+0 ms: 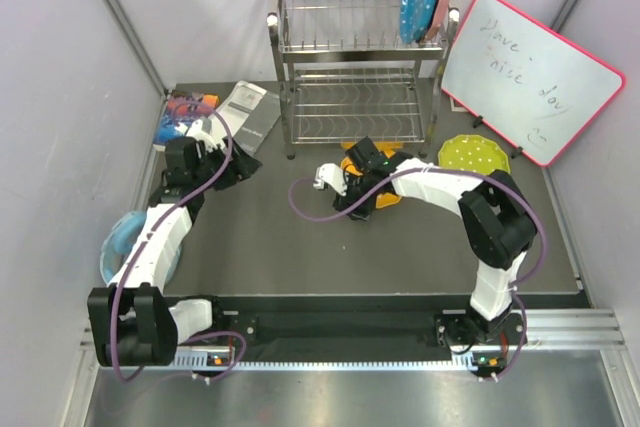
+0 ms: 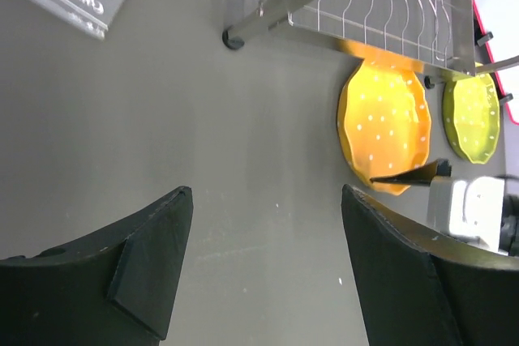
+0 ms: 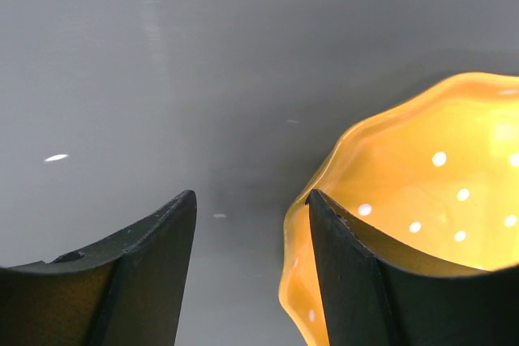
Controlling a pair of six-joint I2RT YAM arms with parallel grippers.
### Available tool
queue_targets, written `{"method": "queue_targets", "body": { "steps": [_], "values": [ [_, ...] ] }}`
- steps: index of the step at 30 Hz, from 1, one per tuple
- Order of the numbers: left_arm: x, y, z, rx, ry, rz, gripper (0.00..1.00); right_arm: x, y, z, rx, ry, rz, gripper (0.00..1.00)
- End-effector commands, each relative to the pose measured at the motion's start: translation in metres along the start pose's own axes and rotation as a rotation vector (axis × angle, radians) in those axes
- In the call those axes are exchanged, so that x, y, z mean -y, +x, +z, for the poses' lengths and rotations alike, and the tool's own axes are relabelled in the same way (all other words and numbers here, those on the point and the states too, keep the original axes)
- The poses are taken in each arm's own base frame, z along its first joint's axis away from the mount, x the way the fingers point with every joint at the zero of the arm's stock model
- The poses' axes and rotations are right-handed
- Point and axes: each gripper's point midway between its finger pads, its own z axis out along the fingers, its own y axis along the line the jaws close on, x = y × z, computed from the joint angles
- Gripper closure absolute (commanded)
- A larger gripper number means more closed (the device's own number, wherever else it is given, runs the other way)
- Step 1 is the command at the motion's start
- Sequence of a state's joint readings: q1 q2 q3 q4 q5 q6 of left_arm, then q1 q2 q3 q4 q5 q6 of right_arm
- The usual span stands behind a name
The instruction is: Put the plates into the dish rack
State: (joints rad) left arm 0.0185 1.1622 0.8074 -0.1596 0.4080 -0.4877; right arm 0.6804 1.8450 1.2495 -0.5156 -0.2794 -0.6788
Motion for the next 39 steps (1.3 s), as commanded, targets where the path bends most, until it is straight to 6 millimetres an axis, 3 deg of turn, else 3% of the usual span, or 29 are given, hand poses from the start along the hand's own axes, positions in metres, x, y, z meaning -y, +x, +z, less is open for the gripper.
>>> {"method": "queue_targets", "body": {
  "steps": [1, 7, 10, 12, 15, 16, 18, 19, 21, 22, 24, 25, 28, 33, 39],
  "values": [
    [0.007, 0.003, -0.007, -0.013, 0.017, -0.054, 0.22, -0.081, 0.016, -0.004, -0.078, -0.228, 0.024, 0.43],
    [0.005, 0.007, -0.008, -0.003, 0.017, -0.065, 0.22, -0.116, 0.015, -0.018, -0.083, -0.309, -0.008, 0.43],
    [0.005, 0.011, -0.009, -0.018, 0.017, -0.072, 0.22, -0.138, 0.007, -0.024, -0.064, -0.358, -0.016, 0.43],
    [0.003, 0.017, -0.011, -0.038, 0.011, -0.088, 0.23, -0.142, -0.002, -0.029, -0.041, -0.338, -0.024, 0.43],
    [0.007, 0.031, -0.013, -0.087, 0.032, -0.121, 0.25, -0.111, -0.022, -0.043, 0.015, -0.207, 0.047, 0.44],
    [0.008, 0.036, -0.013, -0.105, 0.037, -0.156, 0.26, -0.082, -0.022, -0.053, 0.049, -0.144, 0.119, 0.45],
    [0.008, 0.052, -0.011, -0.157, 0.037, -0.186, 0.27, -0.047, -0.038, -0.088, 0.173, -0.073, 0.288, 0.46],
    [0.012, 0.061, -0.009, -0.184, 0.043, -0.18, 0.27, -0.007, -0.026, -0.107, 0.239, -0.001, 0.419, 0.46],
    [0.019, 0.079, -0.003, -0.231, 0.053, -0.165, 0.25, 0.01, -0.019, -0.136, 0.358, -0.003, 0.624, 0.43],
    [0.023, 0.085, 0.0, -0.245, 0.062, -0.159, 0.24, 0.039, 0.002, -0.155, 0.421, 0.059, 0.734, 0.41],
    [0.036, 0.099, 0.013, -0.268, 0.094, -0.111, 0.22, 0.042, 0.016, -0.161, 0.476, -0.014, 0.878, 0.38],
    [0.042, 0.103, 0.017, -0.276, 0.112, -0.102, 0.23, 0.049, 0.035, -0.159, 0.467, -0.022, 0.962, 0.38],
    [0.054, 0.112, 0.034, -0.296, 0.143, -0.106, 0.24, 0.048, 0.058, -0.149, 0.477, -0.104, 1.123, 0.33],
    [0.061, 0.13, 0.06, -0.348, 0.179, -0.119, 0.27, 0.049, 0.062, -0.131, 0.5, -0.149, 1.186, 0.32],
    [0.065, 0.153, 0.082, -0.354, 0.208, -0.112, 0.28, 0.057, 0.082, -0.097, 0.441, -0.148, 1.279, 0.34]
  ]
}}
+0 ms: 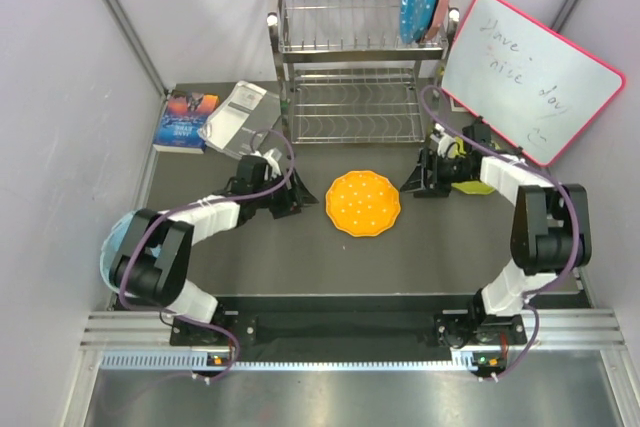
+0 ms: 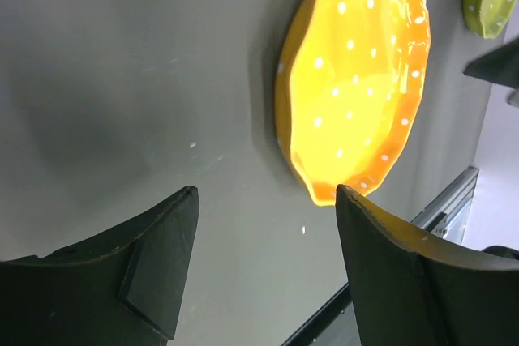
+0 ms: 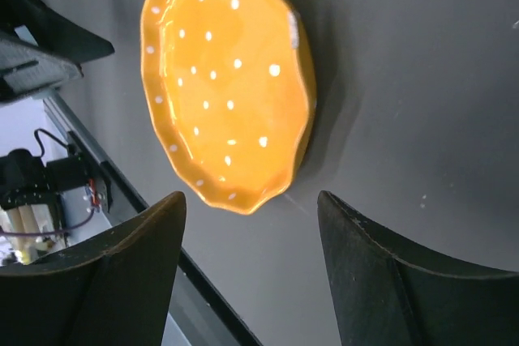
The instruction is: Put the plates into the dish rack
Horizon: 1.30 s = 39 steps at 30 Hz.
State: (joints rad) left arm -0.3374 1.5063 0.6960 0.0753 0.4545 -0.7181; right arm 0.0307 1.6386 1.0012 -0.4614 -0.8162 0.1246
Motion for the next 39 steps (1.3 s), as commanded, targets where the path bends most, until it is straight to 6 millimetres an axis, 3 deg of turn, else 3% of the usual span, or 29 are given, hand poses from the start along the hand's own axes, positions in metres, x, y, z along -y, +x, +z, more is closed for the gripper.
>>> {"method": "queue_targets", "body": {
  "steps": [1, 11, 17, 21, 31, 34, 39],
  "values": [
    [0.018, -0.01, 0.017, 0.057, 0.088, 0.033, 0.28, 0.008, -0.015, 0.019, 0.025, -0.028, 0.022, 0.35],
    [0.022, 0.017, 0.06, -0.033, 0.089, -0.006, 0.31, 0.016, -0.019, 0.064, -0.004, -0.028, 0.069, 0.36],
    [0.025, 0.018, 0.078, -0.068, 0.086, -0.022, 0.36, 0.009, -0.001, 0.087, -0.041, -0.067, 0.128, 0.37],
    [0.022, 0.021, 0.081, -0.083, 0.075, -0.026, 0.4, -0.003, 0.025, 0.1, -0.116, -0.125, 0.171, 0.37],
    [0.023, 0.044, 0.09, -0.147, 0.071, -0.029, 0.44, -0.04, 0.063, 0.099, -0.2, -0.315, 0.162, 0.4],
    [0.023, 0.046, 0.089, -0.148, 0.071, -0.024, 0.44, -0.047, 0.066, 0.096, -0.159, -0.338, 0.169, 0.4],
    [0.022, 0.049, 0.083, -0.146, 0.058, -0.011, 0.43, -0.059, 0.049, 0.096, -0.106, -0.36, 0.143, 0.47]
  ]
}}
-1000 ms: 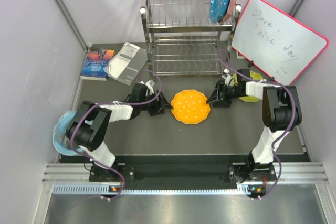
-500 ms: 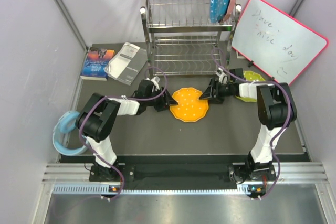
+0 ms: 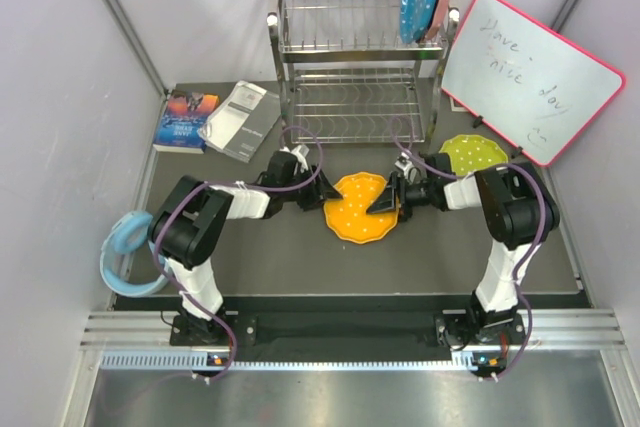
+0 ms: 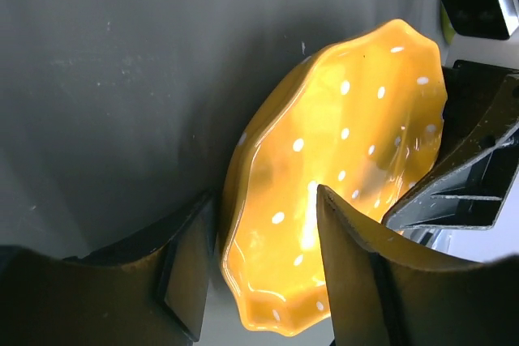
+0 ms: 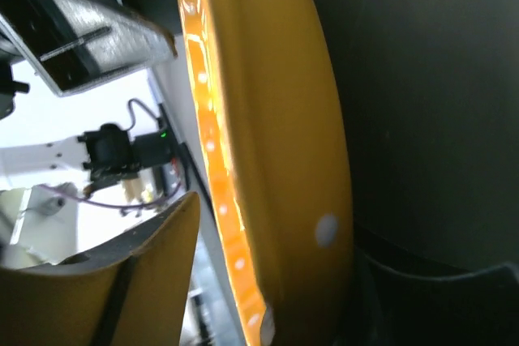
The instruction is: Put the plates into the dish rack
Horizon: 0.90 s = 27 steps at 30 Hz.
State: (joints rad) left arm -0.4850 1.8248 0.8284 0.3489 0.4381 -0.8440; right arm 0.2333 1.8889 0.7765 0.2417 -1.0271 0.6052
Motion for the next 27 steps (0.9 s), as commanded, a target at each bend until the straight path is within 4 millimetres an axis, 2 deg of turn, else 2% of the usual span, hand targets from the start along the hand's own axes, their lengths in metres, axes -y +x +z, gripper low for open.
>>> {"method": "queue_targets", "body": {
  "steps": [1, 5, 6, 8, 9, 10, 12, 15, 16, 21, 23, 25, 26, 27],
  "values": [
    [-0.014, 0.041, 0.002, -0.11, -0.052, -0.017, 0.43, -0.026, -0.002, 0.011, -0.004, -0.056, -0.059, 0.47],
    [-0.014, 0.039, -0.006, -0.095, -0.067, 0.004, 0.43, -0.032, -0.009, 0.0, 0.008, -0.033, -0.086, 0.51],
    [-0.013, 0.038, -0.007, -0.091, -0.069, 0.006, 0.43, -0.039, -0.015, -0.008, 0.03, -0.031, -0.11, 0.51],
    [-0.011, 0.037, -0.011, -0.086, -0.07, 0.014, 0.43, -0.037, -0.018, -0.021, 0.054, 0.017, -0.119, 0.5],
    [-0.01, 0.037, -0.012, -0.084, -0.068, 0.017, 0.43, -0.044, -0.027, -0.035, 0.108, 0.026, -0.142, 0.49],
    [-0.007, 0.037, -0.015, -0.079, -0.06, 0.02, 0.43, -0.045, -0.032, -0.042, 0.141, 0.043, -0.141, 0.46],
    [-0.007, 0.037, -0.016, -0.072, -0.052, 0.025, 0.43, -0.052, -0.039, -0.05, 0.178, 0.038, -0.154, 0.49],
    [-0.005, 0.036, -0.018, -0.066, -0.05, 0.032, 0.43, -0.054, -0.045, -0.047, 0.216, 0.03, -0.128, 0.54],
    [-0.004, 0.035, -0.018, -0.064, -0.047, 0.035, 0.43, -0.059, -0.049, -0.045, 0.232, 0.013, -0.124, 0.59],
    [-0.002, 0.032, -0.02, -0.056, -0.045, 0.054, 0.43, -0.068, -0.042, -0.028, 0.173, 0.027, -0.191, 0.67],
    [0.0, 0.031, -0.021, -0.047, -0.039, 0.057, 0.43, -0.063, -0.039, -0.025, 0.157, 0.056, -0.205, 0.7],
    [0.002, 0.031, -0.024, -0.043, -0.035, 0.058, 0.43, -0.06, -0.037, -0.023, 0.142, 0.092, -0.232, 0.82],
    [0.002, 0.032, -0.025, -0.044, -0.033, 0.059, 0.43, -0.06, -0.038, -0.024, 0.142, 0.106, -0.243, 1.0],
    [0.003, 0.029, -0.026, -0.04, -0.032, 0.064, 0.42, -0.07, -0.045, -0.028, 0.16, 0.109, -0.28, 1.0]
  ]
}}
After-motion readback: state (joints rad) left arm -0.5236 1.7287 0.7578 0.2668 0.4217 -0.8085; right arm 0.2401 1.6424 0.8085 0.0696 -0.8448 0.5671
